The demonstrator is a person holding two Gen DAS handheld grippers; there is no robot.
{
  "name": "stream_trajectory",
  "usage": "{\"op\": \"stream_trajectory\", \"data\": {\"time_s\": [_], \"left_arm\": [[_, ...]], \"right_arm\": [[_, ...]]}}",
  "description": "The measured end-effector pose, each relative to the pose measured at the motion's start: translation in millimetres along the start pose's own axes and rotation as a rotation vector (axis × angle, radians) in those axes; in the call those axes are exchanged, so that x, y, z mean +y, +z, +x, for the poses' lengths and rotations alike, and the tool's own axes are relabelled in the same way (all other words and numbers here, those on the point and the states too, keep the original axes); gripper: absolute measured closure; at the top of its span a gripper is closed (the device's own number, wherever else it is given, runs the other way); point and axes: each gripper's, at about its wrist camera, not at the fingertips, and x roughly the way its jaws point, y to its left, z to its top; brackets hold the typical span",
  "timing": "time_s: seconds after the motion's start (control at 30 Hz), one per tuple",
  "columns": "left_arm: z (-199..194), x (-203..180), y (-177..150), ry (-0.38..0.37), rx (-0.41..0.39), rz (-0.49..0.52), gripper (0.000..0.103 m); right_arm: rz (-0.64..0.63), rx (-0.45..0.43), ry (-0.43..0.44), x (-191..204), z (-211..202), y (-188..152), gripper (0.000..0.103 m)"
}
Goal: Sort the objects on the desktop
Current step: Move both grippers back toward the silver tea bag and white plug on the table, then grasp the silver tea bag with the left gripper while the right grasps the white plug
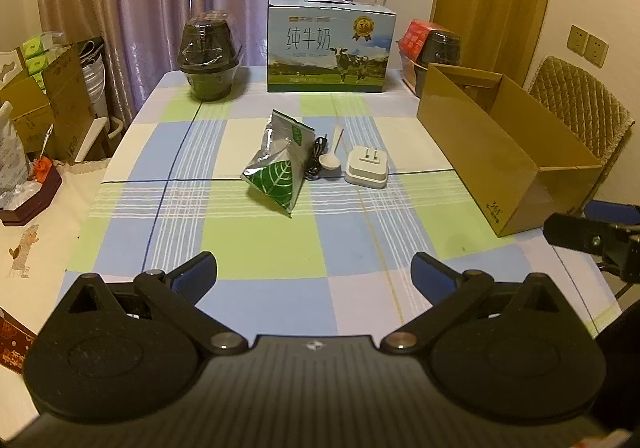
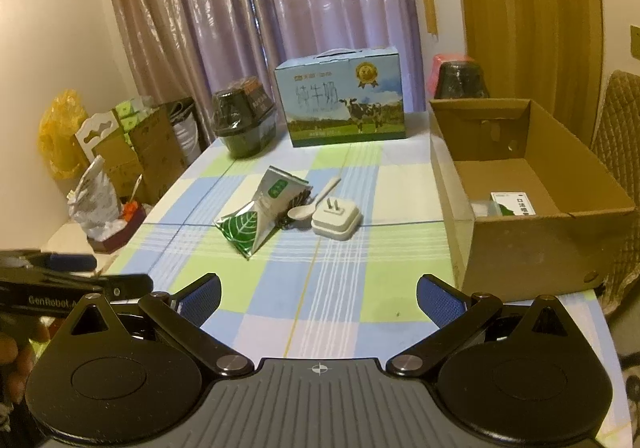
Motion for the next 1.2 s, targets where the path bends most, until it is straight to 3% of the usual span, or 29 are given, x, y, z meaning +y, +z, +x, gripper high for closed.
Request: {"op": "stream_trajectory", "data": {"time_s": [0.47, 0.9, 1.2], "left_arm": [[44.2, 11.8, 25.3, 0.008, 0.035, 0.113, 0.001], [124.8, 41.7, 62.0, -0.017, 0.099, 0.21, 0.001], [187.9, 55.0, 88.8, -0.057, 0.144, 0.25, 0.001]], "right_arm": [[-0.089, 0.028, 0.025, -6.2, 51.9, 23.6, 0.002], [-0.304, 0.097, 0.063, -18.7, 150.8, 43.6, 0.002], [-0.477, 0.206, 0.088, -24.2, 226.8, 59.5, 0.002]]}}
